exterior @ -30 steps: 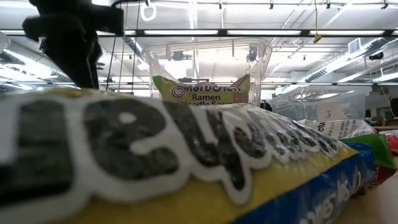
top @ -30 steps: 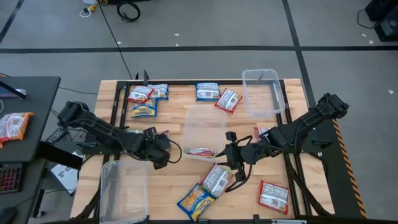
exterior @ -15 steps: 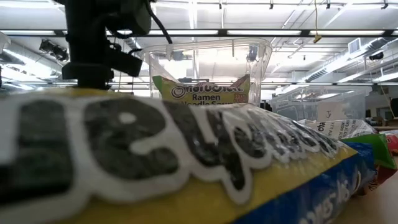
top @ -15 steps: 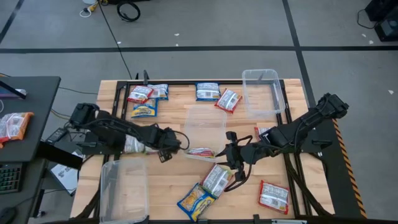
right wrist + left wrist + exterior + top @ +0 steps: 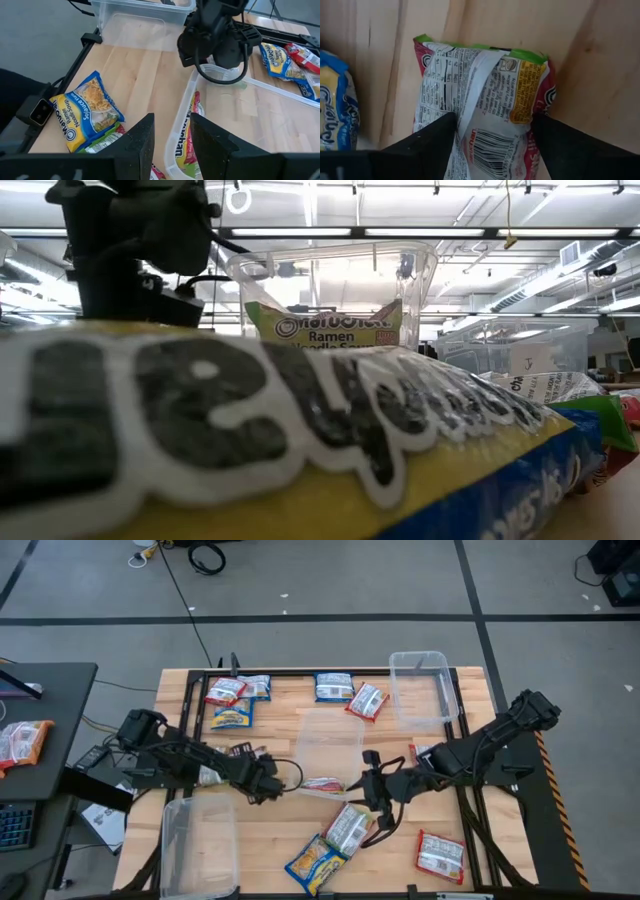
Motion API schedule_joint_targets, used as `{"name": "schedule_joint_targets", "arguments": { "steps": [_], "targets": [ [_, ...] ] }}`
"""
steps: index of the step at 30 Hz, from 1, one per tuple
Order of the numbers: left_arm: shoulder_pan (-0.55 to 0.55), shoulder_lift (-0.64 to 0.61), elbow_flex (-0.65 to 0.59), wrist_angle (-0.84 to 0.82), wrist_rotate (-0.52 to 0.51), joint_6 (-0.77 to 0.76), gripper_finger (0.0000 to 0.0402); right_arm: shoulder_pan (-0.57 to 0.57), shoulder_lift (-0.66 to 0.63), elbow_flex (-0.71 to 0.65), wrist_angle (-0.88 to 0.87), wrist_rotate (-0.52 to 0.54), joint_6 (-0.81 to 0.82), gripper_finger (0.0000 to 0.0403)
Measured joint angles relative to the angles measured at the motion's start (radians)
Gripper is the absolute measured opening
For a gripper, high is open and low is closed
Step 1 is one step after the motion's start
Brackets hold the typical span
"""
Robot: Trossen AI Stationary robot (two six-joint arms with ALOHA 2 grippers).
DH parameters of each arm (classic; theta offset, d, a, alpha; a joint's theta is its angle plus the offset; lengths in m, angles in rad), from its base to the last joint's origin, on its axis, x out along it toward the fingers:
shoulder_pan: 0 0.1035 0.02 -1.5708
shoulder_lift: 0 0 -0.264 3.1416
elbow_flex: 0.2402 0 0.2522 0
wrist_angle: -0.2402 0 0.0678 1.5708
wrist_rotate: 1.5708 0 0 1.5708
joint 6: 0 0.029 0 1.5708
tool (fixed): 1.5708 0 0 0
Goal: Sort Maruchan noodles
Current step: Put the green noodle pack into the middle transparent container
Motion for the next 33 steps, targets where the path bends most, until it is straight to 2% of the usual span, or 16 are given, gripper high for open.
{"name": "schedule_joint_targets", "arguments": {
  "steps": [4, 12, 16, 21, 26, 29, 33],
  "targets": [
    [-0.015, 0.000, -0.001, 0.021, 0.005, 0.052, 0.0231, -0.005, 0.000, 0.000, 0.000, 0.000, 0.000, 0.0130],
    [-0.014, -0.005, 0.012, -0.029, 0.020, 0.062, 0.0078, -0.005, 0.000, 0.000, 0.000, -0.002, -0.007, 0.0130],
    [-0.014, -0.035, 0.047, -0.098, 0.080, 0.079, 0.0030, -0.004, 0.000, 0.000, 0.001, -0.002, -0.009, 0.0130],
    [0.003, -0.132, 0.116, -0.205, 0.144, 0.147, 0.0015, -0.004, 0.000, 0.000, 0.000, -0.013, -0.016, 0.0130],
    [0.058, -0.240, 0.211, -0.298, 0.159, 0.194, 0.0014, -0.012, 0.000, 0.000, -0.018, -0.163, 0.005, 0.0130],
    [0.092, -0.296, 0.282, -0.273, 0.218, 0.260, 0.0013, -0.014, 0.001, 0.000, -0.027, -0.210, -0.006, 0.0130],
    [0.127, -0.340, 0.395, -0.241, 0.283, 0.345, 0.0013, -0.015, 0.001, 0.000, -0.028, -0.211, -0.050, 0.0130]
  ]
}}
